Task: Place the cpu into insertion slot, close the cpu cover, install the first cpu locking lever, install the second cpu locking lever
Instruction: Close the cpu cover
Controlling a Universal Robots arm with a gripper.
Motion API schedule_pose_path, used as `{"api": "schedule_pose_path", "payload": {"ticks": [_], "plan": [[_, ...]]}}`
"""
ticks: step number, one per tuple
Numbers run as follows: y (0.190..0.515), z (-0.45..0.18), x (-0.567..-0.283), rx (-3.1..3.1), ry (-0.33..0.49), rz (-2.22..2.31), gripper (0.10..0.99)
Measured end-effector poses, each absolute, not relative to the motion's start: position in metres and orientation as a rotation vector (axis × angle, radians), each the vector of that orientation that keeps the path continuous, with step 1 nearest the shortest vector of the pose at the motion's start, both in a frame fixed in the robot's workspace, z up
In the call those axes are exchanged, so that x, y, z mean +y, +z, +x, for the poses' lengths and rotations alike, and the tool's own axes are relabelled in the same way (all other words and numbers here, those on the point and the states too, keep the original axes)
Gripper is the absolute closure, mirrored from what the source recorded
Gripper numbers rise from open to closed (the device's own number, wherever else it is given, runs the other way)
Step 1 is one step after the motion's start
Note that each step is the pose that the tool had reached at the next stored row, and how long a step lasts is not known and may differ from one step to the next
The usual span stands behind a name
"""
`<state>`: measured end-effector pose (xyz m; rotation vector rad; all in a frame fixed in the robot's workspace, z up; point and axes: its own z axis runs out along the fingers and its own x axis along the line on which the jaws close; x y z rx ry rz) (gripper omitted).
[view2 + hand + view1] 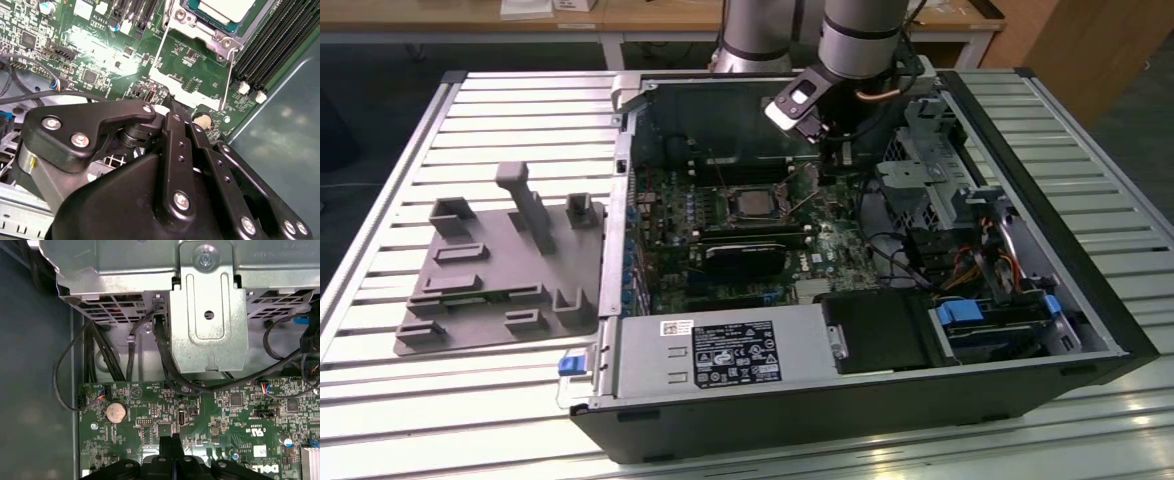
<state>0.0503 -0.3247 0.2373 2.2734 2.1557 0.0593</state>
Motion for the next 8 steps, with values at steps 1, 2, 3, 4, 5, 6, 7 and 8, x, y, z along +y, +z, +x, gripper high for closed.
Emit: {"api": "schedule_pose_path", "payload": {"ticks": [1,2,3,4,5,6,7,8], "plan": [[0.237,0.05,-0.325,2.156,0.059,2.273,0.98],[0.237,0.05,-0.325,2.156,0.059,2.274,0.98],[0.237,0.05,-0.325,2.156,0.059,2.274,0.98],[0.237,0.05,-0.325,2.156,0.06,2.274,0.98],[0.237,0.049,-0.325,2.156,0.06,2.273,0.98],[0.237,0.047,-0.325,2.156,0.061,2.273,0.98],[0.237,0.043,-0.325,2.155,0.062,2.272,0.98],[0.237,0.04,-0.325,2.155,0.063,2.272,0.98]]}}
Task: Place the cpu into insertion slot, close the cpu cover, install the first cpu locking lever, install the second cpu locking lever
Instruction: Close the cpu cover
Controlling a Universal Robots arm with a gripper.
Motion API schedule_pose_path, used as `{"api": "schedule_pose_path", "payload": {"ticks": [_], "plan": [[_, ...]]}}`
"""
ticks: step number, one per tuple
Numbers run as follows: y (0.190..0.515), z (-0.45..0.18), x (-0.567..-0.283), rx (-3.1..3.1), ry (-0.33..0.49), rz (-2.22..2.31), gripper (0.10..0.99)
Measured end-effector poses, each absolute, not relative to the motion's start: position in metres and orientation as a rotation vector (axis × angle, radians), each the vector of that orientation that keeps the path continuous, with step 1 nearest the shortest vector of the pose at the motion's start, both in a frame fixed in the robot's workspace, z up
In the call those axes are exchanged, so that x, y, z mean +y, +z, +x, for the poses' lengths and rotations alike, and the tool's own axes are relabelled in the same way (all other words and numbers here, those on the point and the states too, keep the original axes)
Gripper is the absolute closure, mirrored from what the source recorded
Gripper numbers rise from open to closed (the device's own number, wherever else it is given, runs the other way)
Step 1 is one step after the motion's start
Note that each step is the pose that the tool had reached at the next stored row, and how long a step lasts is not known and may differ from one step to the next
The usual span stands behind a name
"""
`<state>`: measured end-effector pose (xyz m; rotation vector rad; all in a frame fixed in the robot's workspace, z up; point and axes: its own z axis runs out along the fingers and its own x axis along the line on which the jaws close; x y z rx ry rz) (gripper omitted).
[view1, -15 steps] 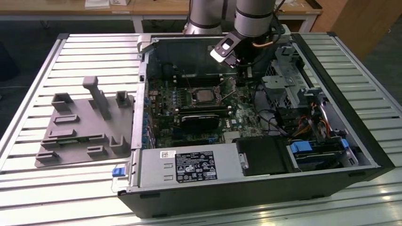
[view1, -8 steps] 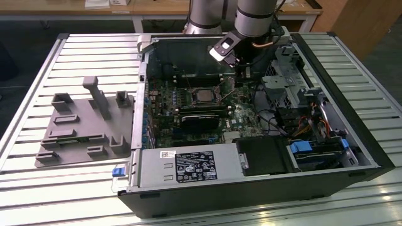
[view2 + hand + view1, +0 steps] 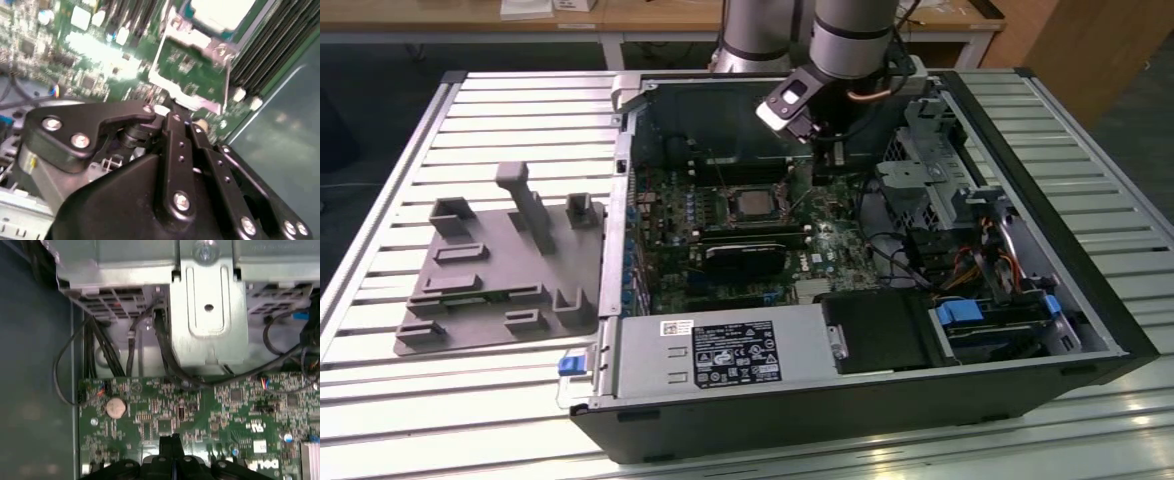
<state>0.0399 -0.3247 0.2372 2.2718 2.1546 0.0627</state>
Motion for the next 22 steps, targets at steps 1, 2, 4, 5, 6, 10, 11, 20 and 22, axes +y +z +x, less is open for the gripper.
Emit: {"api": "schedule_pose_path", "payload": {"ticks": [1,2,4,5,6,10,11,20,22], "plan": [[0.237,0.037,-0.325,2.154,0.064,2.272,0.98],[0.237,0.034,-0.325,2.154,0.065,2.271,0.98],[0.237,0.028,-0.325,2.153,0.066,2.27,0.98],[0.237,0.025,-0.325,2.153,0.067,2.27,0.98],[0.237,0.022,-0.325,2.153,0.068,2.27,0.98],[0.237,0.009,-0.325,2.152,0.07,2.27,0.98],[0.237,0.006,-0.325,2.152,0.07,2.27,0.98],[0.237,-0.004,-0.325,2.152,0.071,2.269,0.98],[0.237,-0.009,-0.325,2.151,0.075,2.267,0.98]]}}
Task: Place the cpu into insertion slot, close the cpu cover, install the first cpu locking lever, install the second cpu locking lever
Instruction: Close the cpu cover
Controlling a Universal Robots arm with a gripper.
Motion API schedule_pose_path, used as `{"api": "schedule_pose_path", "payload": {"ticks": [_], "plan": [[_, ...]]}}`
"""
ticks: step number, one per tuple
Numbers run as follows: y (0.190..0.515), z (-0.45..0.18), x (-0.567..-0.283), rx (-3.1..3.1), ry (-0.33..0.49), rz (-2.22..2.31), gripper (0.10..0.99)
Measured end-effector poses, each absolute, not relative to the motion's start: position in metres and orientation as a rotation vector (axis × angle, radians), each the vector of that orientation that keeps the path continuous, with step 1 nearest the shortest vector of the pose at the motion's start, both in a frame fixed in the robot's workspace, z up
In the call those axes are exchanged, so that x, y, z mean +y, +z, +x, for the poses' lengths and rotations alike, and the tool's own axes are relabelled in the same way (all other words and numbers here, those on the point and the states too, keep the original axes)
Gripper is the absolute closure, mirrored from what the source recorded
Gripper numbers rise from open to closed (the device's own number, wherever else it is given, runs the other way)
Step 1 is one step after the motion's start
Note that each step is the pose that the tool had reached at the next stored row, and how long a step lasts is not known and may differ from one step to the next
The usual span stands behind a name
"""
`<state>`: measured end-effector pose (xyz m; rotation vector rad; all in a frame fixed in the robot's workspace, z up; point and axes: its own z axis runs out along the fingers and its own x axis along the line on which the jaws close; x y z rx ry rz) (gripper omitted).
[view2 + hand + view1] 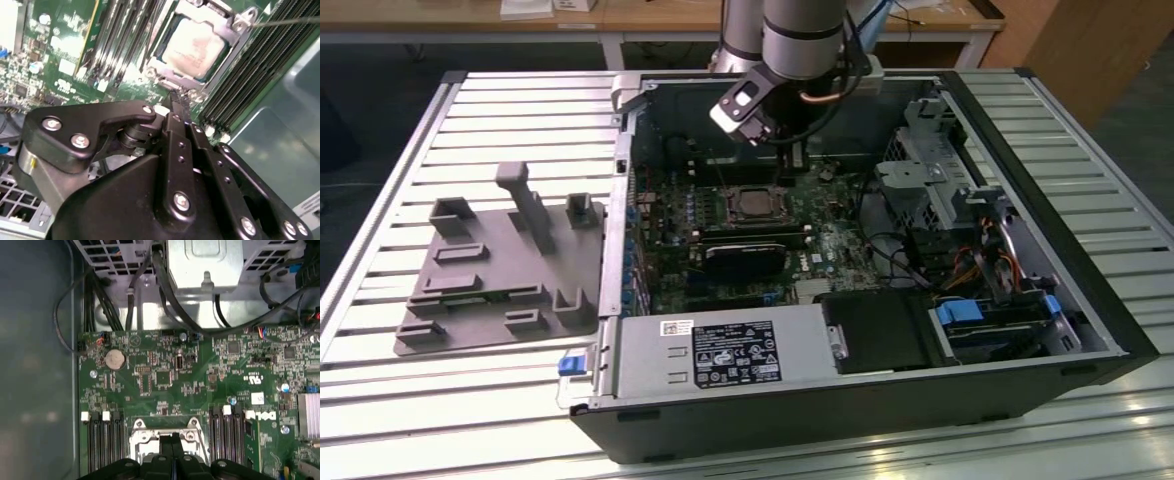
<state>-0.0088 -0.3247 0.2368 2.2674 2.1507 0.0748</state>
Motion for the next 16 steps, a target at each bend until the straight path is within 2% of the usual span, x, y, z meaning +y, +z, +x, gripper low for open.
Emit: {"api": "schedule_pose_path", "payload": {"ticks": [16], "plan": [[0.227,-0.045,-0.325,2.15,0.08,2.263,0.98]]}}
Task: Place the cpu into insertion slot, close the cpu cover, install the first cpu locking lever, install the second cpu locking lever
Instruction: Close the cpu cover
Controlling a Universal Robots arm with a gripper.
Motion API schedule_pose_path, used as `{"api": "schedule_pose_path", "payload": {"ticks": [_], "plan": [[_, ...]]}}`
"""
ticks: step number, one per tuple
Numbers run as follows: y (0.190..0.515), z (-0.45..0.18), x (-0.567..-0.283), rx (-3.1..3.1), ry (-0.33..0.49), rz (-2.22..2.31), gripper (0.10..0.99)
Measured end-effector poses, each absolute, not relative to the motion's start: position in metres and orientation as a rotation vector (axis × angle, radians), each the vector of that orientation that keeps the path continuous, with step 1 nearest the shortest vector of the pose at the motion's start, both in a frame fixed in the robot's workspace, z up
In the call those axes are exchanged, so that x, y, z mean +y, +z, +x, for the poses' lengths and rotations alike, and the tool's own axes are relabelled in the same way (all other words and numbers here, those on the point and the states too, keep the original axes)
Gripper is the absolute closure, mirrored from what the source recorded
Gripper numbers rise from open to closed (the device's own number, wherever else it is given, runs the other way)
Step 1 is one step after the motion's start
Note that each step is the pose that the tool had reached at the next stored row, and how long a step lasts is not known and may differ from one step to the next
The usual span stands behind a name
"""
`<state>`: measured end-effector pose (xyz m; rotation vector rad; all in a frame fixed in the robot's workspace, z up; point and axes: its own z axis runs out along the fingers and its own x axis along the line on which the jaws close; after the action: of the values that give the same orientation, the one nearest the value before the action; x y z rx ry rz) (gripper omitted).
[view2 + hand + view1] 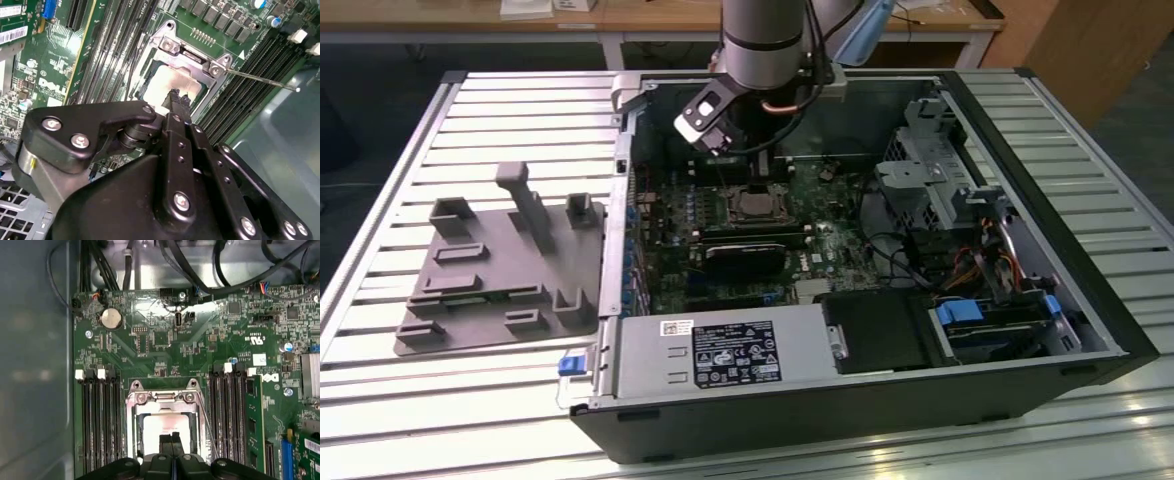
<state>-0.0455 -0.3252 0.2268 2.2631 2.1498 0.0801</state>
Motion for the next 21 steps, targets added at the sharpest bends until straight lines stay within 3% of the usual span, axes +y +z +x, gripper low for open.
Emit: {"api": "schedule_pose_path", "payload": {"ticks": [21], "plan": [[0.2267,-0.0455,-0.3252,2.505,0.084,1.877,0.98]]}}
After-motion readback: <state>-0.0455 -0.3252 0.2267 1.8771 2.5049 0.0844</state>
